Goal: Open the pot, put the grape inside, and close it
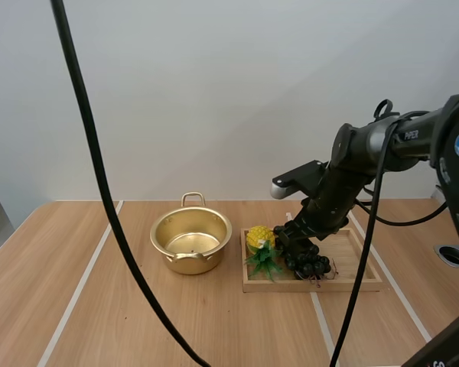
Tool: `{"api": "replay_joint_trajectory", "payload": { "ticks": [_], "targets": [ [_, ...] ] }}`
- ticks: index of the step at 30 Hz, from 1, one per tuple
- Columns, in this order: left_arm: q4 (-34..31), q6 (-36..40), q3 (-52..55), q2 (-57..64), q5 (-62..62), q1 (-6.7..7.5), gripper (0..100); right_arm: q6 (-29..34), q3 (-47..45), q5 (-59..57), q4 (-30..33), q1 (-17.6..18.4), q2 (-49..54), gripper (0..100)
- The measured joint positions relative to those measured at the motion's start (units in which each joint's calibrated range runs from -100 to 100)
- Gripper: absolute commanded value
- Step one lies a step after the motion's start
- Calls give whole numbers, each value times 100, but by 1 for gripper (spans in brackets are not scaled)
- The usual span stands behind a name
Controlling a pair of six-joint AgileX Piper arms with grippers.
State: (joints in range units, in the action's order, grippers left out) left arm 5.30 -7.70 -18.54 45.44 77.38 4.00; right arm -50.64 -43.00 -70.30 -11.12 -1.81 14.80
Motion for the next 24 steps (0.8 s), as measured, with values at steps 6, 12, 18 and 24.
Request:
{"api": "replay_joint_trajectory", "payload": {
  "ticks": [6,12,18,24],
  "targets": [
    [0,-9,0,0,0,0,0,-97,0,256,0,0,-368,100],
    [0,-31,0,0,0,0,0,-132,0,449,-22,0,-743,100],
    [0,-50,0,0,0,0,0,-132,0,556,-148,0,-1193,100],
    [0,-81,0,0,0,0,0,-132,12,653,-221,0,-1271,100]
  ]
}}
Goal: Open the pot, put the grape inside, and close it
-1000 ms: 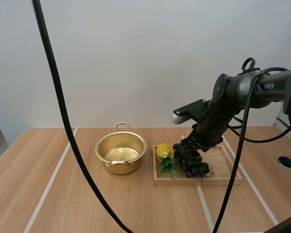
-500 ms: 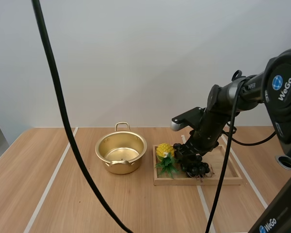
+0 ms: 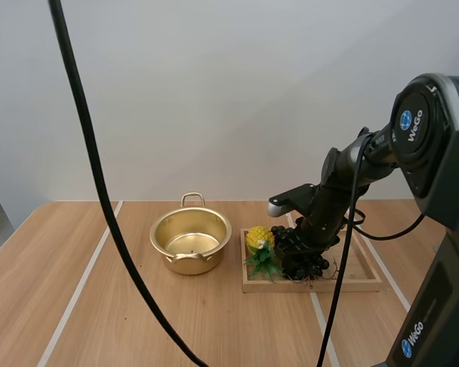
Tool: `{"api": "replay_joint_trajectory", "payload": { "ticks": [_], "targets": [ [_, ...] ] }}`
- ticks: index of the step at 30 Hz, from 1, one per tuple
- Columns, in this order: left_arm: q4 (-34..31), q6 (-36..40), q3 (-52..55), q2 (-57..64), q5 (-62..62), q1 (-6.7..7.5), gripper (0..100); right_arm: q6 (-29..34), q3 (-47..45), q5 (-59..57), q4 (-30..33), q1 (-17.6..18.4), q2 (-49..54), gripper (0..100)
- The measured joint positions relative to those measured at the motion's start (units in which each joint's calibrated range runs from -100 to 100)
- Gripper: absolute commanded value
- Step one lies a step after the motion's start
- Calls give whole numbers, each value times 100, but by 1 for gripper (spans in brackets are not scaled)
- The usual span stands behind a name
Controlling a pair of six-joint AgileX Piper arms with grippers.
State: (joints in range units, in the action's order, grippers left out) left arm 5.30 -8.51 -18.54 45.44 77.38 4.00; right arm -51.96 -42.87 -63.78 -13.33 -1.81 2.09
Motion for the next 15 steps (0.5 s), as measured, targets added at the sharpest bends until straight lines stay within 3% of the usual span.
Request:
{"api": "replay_joint_trajectory", "payload": {
  "ticks": [2,4,5,6,15],
  "targets": [
    [0,0,0,0,0,0,0,0,0,0,0,0,-10,100],
    [0,0,0,0,0,0,0,0,0,0,0,0,-10,54],
    [0,0,0,0,0,0,0,0,0,0,0,0,-10,23],
    [0,0,0,0,0,0,0,0,0,0,-25,0,-10,0],
    [0,0,0,0,0,0,0,79,12,52,-92,0,50,0]
  ]
}}
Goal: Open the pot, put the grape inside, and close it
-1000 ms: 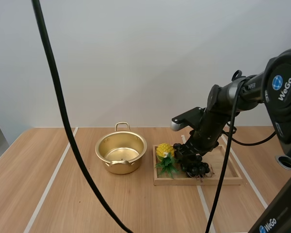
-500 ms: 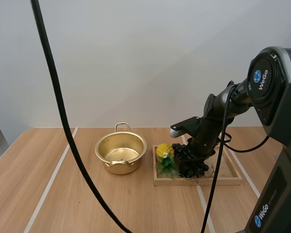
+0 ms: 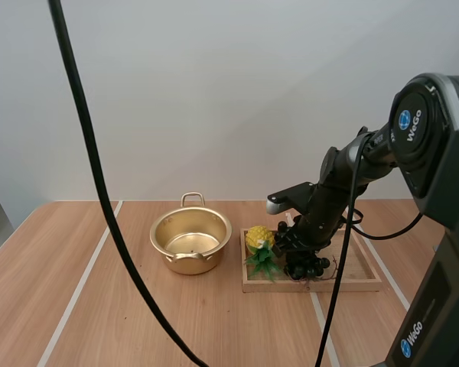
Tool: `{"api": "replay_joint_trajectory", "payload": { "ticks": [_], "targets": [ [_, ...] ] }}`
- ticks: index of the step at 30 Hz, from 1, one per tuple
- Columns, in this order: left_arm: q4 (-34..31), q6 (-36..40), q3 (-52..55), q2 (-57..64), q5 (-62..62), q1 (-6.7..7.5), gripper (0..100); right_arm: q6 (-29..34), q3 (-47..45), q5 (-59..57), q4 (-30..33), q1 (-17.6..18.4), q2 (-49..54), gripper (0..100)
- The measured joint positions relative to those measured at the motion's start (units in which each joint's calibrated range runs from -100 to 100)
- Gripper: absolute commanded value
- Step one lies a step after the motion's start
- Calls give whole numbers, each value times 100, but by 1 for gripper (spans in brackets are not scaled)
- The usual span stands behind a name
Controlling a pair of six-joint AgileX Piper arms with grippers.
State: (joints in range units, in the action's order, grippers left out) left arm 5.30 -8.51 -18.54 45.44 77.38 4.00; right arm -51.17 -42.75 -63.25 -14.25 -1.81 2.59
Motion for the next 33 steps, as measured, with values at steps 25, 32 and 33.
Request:
{"api": "replay_joint_trajectory", "payload": {
  "ticks": [25,32,33],
  "targets": [
    [0,0,0,0,0,0,0,110,359,-1324,375,0,3660,0],
    [0,0,0,0,0,0,0,137,1378,-2295,72,0,4162,0],
    [0,0,0,0,0,0,0,137,1510,-2384,3,0,4220,0]
  ]
}}
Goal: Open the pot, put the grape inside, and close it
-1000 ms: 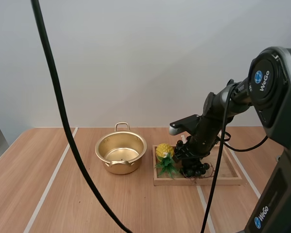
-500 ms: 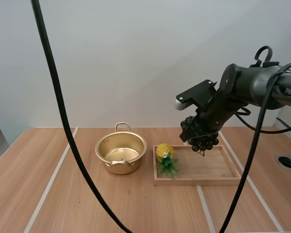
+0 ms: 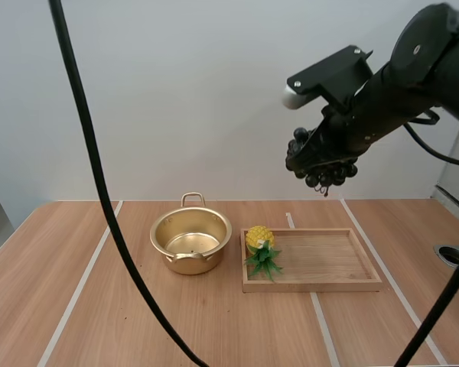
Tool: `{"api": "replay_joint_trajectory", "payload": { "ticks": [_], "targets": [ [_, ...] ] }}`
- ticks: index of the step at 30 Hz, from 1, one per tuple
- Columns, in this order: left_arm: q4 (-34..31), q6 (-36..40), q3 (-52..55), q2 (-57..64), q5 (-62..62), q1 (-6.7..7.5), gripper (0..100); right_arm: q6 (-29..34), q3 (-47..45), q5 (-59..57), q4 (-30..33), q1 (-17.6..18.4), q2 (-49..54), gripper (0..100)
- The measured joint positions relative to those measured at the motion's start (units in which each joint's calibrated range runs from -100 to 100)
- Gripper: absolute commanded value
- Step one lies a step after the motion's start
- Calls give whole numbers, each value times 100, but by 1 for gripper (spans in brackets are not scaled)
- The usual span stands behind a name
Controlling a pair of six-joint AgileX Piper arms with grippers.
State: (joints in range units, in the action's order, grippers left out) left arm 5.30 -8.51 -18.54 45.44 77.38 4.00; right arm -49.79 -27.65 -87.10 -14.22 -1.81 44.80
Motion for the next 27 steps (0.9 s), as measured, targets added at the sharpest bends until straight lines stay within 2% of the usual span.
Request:
{"api": "replay_joint_trajectory", "payload": {
  "ticks": [5,14,22,27],
  "targets": [
    [0,0,0,0,0,0,0,-1,457,-372,-410,0,65,0],
    [0,0,0,0,0,0,0,-440,551,-719,-1704,0,-89,0],
    [0,0,0,0,0,0,0,-741,551,-786,-2150,30,-698,0],
    [0,0,0,0,0,0,0,-773,551,-685,-2185,403,-816,0]
  ]
}}
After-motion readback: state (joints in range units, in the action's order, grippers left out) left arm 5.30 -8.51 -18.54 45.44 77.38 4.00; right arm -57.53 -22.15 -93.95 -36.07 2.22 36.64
